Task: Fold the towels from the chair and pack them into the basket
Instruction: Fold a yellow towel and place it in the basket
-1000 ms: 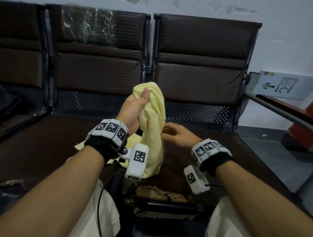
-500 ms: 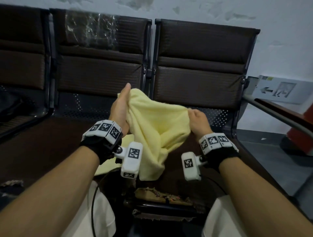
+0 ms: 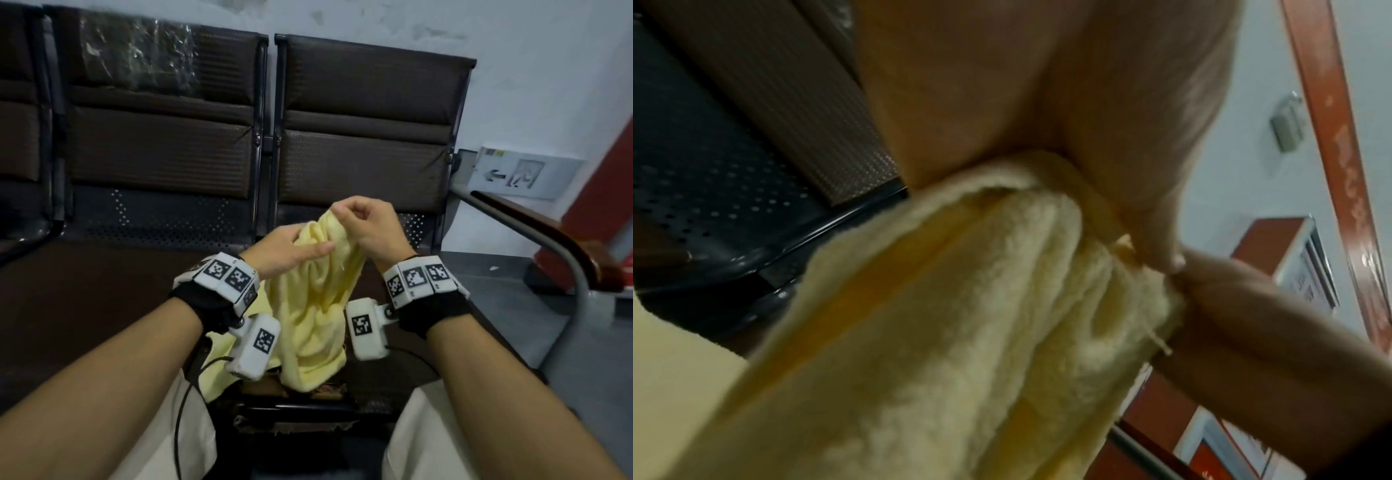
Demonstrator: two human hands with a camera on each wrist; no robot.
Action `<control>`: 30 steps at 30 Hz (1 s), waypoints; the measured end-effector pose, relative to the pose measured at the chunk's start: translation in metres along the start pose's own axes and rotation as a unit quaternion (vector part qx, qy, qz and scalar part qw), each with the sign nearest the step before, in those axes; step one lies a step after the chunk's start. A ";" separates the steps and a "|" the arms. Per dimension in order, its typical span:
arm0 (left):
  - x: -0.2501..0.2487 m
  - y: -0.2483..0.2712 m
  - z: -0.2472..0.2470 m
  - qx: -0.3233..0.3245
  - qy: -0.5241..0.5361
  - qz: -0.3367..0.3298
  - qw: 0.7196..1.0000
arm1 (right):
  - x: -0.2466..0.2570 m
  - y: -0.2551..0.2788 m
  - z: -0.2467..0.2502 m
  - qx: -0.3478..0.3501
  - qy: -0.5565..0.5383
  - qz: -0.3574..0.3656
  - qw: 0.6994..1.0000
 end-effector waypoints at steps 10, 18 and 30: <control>-0.020 0.000 0.032 -0.085 0.206 -0.040 0.974 | -0.060 0.034 -0.031 0.209 0.189 -0.109 0.953; -0.008 0.003 0.077 -0.197 0.259 -0.054 0.944 | -0.109 0.036 -0.032 0.242 0.283 -0.178 0.911; -0.018 0.011 0.115 -0.377 0.063 -0.156 0.911 | 0.001 -0.019 0.038 -0.135 0.069 0.069 0.986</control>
Point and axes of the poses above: each hand's wrist, its own y-axis away from the middle knuckle, its own z-axis out of the back of the hand, x = y × z, the point moved 10 cm from there along -y, towards the middle knuckle, and after that the axes turned 3 degrees about -x, right-handed, at the moved point
